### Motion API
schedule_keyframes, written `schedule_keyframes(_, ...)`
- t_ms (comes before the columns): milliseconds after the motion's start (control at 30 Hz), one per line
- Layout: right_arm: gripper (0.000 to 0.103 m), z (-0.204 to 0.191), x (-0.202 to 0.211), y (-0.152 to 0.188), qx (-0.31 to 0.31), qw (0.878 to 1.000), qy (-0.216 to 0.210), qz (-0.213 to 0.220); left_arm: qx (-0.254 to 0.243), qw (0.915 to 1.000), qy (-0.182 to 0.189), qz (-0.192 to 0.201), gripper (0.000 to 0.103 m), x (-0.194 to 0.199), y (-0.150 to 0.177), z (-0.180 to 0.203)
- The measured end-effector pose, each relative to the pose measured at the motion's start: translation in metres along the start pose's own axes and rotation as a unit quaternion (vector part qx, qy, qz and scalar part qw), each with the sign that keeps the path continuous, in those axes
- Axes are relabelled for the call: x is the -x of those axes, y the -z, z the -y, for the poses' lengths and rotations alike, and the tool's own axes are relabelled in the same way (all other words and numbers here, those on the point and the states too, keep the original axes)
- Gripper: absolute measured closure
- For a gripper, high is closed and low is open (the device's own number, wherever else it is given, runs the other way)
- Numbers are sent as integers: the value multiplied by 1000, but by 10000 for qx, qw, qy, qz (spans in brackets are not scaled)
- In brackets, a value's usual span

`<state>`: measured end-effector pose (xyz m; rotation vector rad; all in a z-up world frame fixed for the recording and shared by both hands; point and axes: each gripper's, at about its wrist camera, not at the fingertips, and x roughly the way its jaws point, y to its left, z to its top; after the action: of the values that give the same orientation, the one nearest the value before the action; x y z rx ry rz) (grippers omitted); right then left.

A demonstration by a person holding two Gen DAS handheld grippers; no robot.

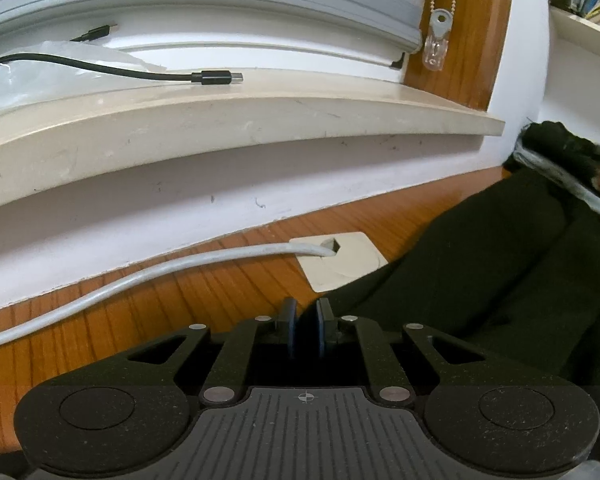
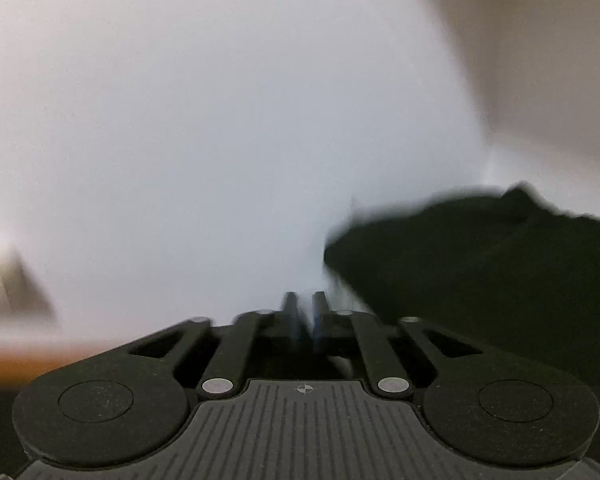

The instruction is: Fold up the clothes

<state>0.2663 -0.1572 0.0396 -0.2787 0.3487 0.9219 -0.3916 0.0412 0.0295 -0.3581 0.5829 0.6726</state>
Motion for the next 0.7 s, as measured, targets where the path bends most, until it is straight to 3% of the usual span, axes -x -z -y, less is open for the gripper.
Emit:
schedule_keyframes(67, 59, -1, -4, 8, -93, 9993, -277, -232, -5, 10000, 0, -3, 91, 0, 0, 0)
schedule_keyframes(133, 59, -3, -11, 16, -233, 9960, -663, -551, -3, 10000, 4, -4, 90, 0, 0, 1)
schedule_keyframes(300, 58, -25, -27, 38, 213, 9885, -860, -1222, -14, 10000, -6, -4, 90, 1, 0, 1)
schedule_keyframes(633, 59, -8, -4, 58, 247, 9934, -377, -1057, 14, 10000, -8, 75, 89, 3, 1, 0)
schedule_keyframes(700, 59, -24, 6, 53, 300, 9952, -438, -825, 48, 9998, 3, 175, 89, 7, 1, -1)
